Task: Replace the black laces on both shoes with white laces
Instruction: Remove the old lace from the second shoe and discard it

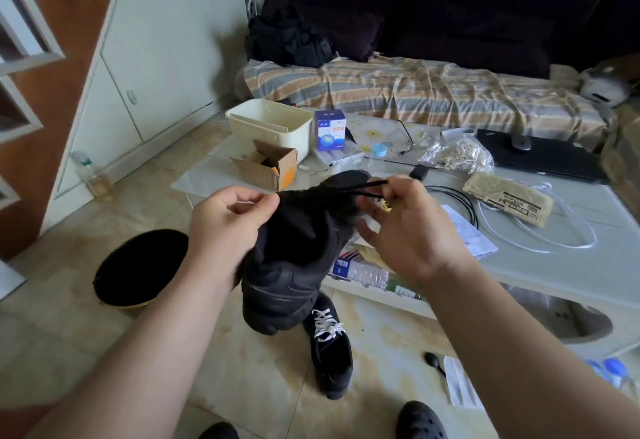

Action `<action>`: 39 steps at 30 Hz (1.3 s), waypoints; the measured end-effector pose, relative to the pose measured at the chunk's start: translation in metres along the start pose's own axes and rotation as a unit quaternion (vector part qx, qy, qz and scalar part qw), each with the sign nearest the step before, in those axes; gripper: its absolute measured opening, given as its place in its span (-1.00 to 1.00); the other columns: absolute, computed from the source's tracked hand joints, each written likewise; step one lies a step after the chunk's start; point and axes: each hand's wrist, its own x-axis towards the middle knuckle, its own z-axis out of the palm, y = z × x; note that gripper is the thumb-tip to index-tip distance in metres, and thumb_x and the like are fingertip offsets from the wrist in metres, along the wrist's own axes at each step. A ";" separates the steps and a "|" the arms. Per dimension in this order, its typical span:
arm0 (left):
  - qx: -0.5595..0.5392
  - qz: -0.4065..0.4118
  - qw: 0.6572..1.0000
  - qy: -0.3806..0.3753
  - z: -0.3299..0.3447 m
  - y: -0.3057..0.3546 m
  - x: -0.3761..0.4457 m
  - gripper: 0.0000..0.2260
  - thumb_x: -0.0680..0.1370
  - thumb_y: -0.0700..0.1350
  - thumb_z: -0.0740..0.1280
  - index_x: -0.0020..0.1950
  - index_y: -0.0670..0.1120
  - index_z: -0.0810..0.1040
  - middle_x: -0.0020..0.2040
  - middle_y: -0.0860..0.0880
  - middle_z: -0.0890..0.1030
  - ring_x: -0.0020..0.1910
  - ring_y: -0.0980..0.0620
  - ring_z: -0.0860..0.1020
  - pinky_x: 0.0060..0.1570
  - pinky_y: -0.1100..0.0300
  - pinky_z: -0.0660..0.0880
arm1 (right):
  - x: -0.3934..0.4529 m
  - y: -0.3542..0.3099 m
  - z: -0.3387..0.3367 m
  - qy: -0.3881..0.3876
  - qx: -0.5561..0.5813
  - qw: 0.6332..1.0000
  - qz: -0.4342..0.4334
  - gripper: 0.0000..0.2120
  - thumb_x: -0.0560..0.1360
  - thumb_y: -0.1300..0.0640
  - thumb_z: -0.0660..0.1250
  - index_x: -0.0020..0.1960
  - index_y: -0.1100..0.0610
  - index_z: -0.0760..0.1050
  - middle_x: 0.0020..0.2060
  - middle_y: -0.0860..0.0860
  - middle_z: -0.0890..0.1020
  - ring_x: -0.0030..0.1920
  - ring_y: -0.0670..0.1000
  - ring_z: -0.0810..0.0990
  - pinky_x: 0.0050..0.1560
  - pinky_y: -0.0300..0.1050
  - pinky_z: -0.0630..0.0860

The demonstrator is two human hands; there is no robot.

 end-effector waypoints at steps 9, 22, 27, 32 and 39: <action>0.130 0.138 0.981 0.037 0.003 -0.003 -0.006 -0.85 0.49 0.02 0.56 -0.21 0.10 0.64 -0.27 0.20 0.67 -0.25 0.16 0.64 -0.11 0.10 0.58 | 0.002 0.008 -0.011 0.114 -0.230 0.965 -0.060 -0.82 0.37 0.03 0.25 -0.18 0.07 0.60 -0.21 -0.06 0.66 -0.08 0.01 0.57 0.04 0.02 0.44; 0.150 0.165 0.975 -0.005 0.027 -0.002 -0.027 -0.90 0.49 -0.01 0.59 -0.17 0.09 0.70 -0.29 0.24 0.68 -0.24 0.23 0.66 -0.17 0.32 0.53 | 0.007 0.062 0.015 0.045 -0.592 0.729 -0.341 -0.90 0.51 0.13 0.42 -0.03 0.06 0.72 -0.19 -0.07 0.63 -0.11 -0.03 0.56 0.08 0.03 0.50; 0.132 0.140 0.981 0.014 0.014 -0.007 -0.014 -0.93 0.52 0.04 0.54 -0.13 0.10 0.72 -0.24 0.19 0.71 -0.21 0.19 0.67 -0.12 0.14 0.61 | 0.005 0.056 0.009 0.031 -0.538 0.787 -0.301 -0.90 0.47 0.13 0.39 -0.18 -0.06 0.61 -0.19 -0.17 0.61 -0.05 -0.02 0.59 0.07 0.02 0.53; 0.106 0.131 0.983 0.074 0.002 -0.002 -0.004 -0.89 0.54 0.09 0.52 -0.12 0.09 0.70 -0.23 0.17 0.70 -0.20 0.13 0.67 -0.07 -0.02 0.65 | 0.006 0.035 0.000 0.140 -0.406 0.874 -0.227 -0.91 0.62 0.15 0.38 -0.02 -0.02 0.61 0.03 -0.04 0.61 -0.19 -0.29 0.58 -0.18 -0.37 0.51; 0.100 0.161 0.977 0.095 0.012 -0.002 -0.016 -0.87 0.57 0.07 0.49 -0.10 0.05 0.67 -0.23 0.18 0.70 -0.21 0.16 0.66 -0.09 0.11 0.61 | 0.000 0.054 -0.005 0.199 -0.460 0.846 -0.184 -0.89 0.57 -0.04 0.36 -0.11 -0.06 0.58 -0.13 -0.03 0.60 -0.19 -0.13 0.59 -0.14 -0.13 0.46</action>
